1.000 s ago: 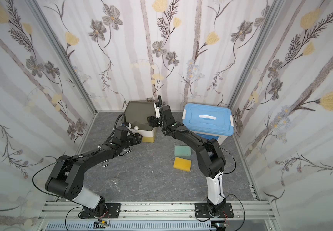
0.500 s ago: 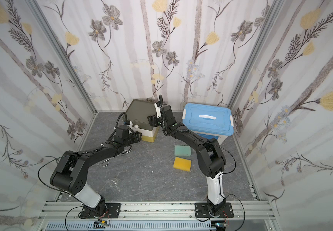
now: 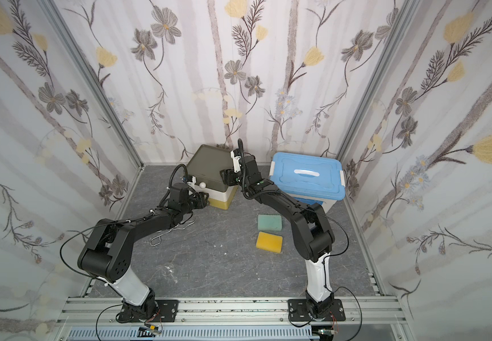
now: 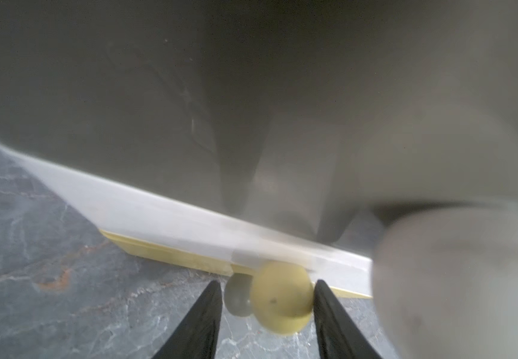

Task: Take the sponge out of the drawer
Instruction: Open the drawer in the storage box.

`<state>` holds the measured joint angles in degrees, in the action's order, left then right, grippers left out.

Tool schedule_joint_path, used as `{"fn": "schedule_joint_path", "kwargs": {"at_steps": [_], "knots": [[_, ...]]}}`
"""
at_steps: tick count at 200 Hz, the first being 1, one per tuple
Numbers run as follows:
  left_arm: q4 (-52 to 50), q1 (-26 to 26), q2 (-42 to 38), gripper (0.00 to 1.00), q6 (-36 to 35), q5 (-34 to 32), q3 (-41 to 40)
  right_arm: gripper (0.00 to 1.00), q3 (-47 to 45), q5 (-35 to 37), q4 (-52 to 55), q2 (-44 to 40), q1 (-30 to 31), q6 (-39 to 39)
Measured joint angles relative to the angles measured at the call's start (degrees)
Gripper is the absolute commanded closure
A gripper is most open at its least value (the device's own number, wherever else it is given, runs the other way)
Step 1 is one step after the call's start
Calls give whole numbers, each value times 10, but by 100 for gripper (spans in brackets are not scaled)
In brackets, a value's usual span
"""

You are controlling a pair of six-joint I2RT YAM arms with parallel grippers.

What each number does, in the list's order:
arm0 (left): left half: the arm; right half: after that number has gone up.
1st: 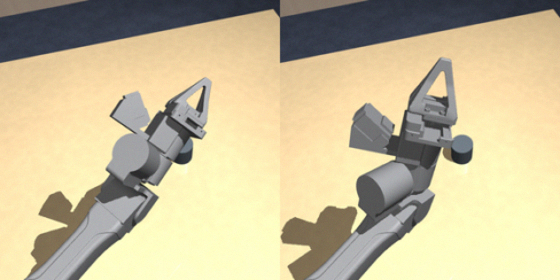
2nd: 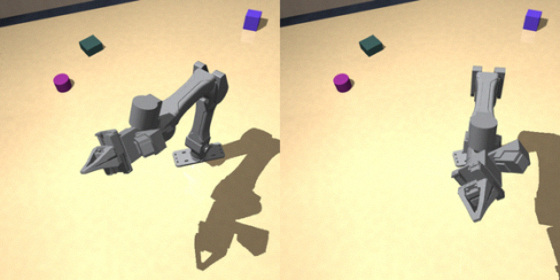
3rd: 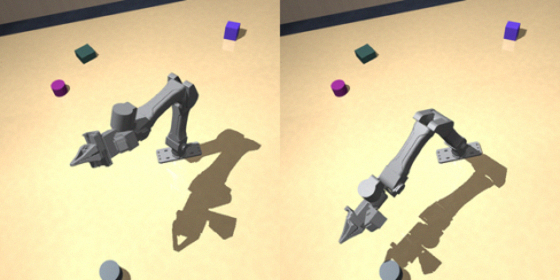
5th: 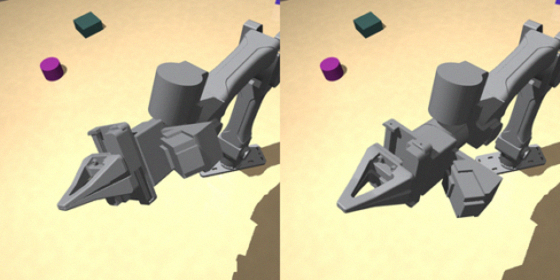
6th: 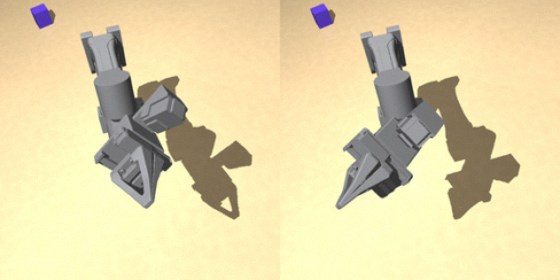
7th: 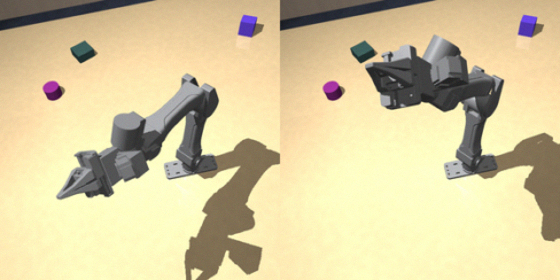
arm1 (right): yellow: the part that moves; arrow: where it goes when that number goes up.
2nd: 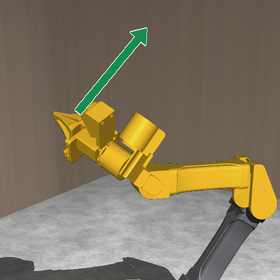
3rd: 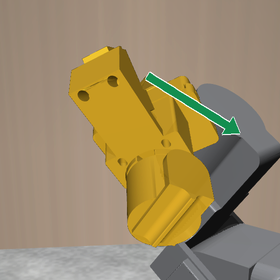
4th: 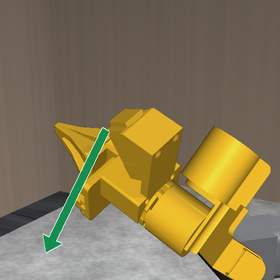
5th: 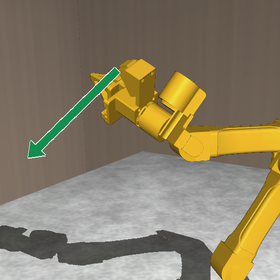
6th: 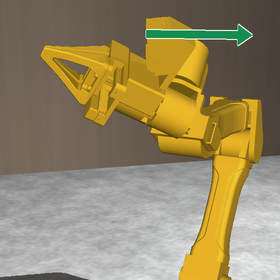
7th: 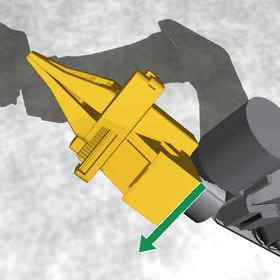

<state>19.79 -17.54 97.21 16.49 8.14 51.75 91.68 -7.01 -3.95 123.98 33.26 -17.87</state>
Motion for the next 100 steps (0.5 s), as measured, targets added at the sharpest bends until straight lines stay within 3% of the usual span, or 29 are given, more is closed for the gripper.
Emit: {"fn": "schedule_joint_path", "kwargs": {"at_steps": [100], "knots": [[27, 27, 70, 60, 3, 123, 50, 32, 70, 11, 61, 30, -14, 10]]}}
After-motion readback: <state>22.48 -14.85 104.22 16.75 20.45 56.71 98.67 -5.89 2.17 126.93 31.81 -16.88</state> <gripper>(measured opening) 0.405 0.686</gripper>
